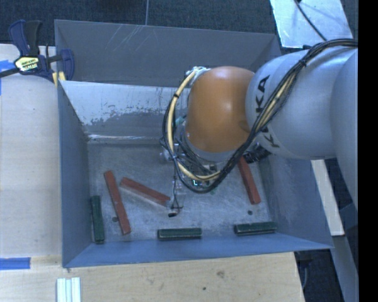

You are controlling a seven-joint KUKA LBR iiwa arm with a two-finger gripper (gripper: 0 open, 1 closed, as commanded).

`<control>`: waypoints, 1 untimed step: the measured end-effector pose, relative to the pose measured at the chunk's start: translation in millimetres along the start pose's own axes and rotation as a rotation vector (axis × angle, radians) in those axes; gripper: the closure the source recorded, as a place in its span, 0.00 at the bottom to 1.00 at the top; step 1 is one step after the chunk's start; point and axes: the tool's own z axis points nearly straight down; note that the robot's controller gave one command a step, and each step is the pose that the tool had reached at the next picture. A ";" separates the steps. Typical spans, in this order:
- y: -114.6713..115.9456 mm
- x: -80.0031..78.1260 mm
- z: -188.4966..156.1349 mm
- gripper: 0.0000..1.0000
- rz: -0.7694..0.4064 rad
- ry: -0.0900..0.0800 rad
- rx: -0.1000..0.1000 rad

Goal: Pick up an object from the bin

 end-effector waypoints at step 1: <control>-5.6 -20.6 81.6 0.00 0.008 -0.001 -0.001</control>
Offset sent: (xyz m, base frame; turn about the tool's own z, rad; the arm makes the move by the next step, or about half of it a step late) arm 0.0209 -0.0060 -0.0800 0.0084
